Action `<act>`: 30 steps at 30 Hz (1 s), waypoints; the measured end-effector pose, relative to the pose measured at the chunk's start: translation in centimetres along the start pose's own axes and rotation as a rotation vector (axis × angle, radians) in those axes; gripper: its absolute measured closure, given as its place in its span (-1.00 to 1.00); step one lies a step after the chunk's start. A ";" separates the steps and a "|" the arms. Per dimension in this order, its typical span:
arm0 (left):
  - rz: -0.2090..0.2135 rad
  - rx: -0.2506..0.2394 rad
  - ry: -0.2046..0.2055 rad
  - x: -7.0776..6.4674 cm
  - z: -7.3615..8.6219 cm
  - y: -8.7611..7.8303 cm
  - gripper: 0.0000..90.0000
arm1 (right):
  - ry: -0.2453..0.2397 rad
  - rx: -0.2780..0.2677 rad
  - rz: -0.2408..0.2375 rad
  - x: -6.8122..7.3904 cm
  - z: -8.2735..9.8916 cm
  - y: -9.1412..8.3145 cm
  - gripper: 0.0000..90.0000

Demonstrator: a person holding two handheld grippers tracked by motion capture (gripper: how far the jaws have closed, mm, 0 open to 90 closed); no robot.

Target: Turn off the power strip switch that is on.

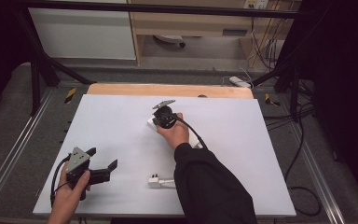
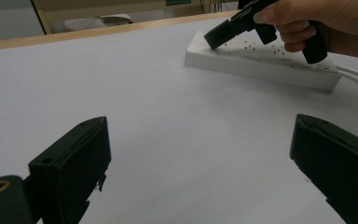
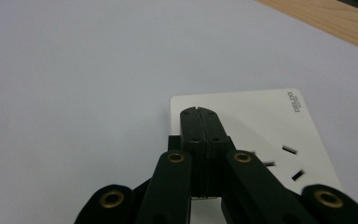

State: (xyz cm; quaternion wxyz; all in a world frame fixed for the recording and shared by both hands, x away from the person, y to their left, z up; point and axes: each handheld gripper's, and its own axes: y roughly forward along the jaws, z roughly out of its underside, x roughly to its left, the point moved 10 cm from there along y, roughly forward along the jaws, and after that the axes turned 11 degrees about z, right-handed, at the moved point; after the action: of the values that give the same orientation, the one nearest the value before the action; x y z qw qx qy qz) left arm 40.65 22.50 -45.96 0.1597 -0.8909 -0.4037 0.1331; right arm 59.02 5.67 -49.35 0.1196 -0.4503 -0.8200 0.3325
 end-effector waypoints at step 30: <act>-0.001 0.001 0.001 0.2 0.0 -0.1 -0.89 | -0.004 -0.039 0.000 0.2 -0.6 -0.6 1.00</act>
State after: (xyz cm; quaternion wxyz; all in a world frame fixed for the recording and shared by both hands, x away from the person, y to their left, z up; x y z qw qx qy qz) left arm 40.68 22.69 -45.94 0.1605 -0.8908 -0.4039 0.1326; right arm 58.83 5.89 -48.50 0.1091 -0.4519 -0.8265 0.3174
